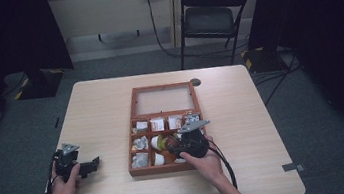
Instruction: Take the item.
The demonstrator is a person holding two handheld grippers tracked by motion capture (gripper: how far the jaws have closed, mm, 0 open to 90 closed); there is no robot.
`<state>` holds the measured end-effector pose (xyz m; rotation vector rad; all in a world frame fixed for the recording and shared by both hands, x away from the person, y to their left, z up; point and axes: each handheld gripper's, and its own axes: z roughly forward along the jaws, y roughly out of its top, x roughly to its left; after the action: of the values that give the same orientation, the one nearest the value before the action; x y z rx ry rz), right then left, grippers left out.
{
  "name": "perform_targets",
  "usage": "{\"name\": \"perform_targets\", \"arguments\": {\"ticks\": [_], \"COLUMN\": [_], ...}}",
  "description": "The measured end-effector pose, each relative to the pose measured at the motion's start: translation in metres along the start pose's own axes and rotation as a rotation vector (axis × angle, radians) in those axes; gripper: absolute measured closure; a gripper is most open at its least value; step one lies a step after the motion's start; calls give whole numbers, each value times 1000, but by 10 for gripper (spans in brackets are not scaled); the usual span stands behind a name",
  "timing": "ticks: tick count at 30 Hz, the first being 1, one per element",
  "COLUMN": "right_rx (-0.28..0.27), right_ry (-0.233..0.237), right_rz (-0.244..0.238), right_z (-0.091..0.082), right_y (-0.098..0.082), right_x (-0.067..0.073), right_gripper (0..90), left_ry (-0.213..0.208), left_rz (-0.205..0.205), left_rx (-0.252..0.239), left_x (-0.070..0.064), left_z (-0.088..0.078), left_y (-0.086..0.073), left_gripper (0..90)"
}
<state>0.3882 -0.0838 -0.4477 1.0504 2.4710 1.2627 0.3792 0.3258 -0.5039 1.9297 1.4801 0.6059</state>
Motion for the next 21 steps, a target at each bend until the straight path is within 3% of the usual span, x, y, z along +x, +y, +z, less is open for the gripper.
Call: {"name": "perform_targets", "arguments": {"ticks": [21], "right_rx": [-74], "right_ry": [15], "right_rz": [14], "right_z": [-18], "right_y": [8], "right_x": [-7], "right_gripper": [567], "left_ry": [1], "left_rz": [5], "left_rx": [2], "left_x": [0], "left_z": [-1], "left_y": [0], "left_gripper": [0]}}
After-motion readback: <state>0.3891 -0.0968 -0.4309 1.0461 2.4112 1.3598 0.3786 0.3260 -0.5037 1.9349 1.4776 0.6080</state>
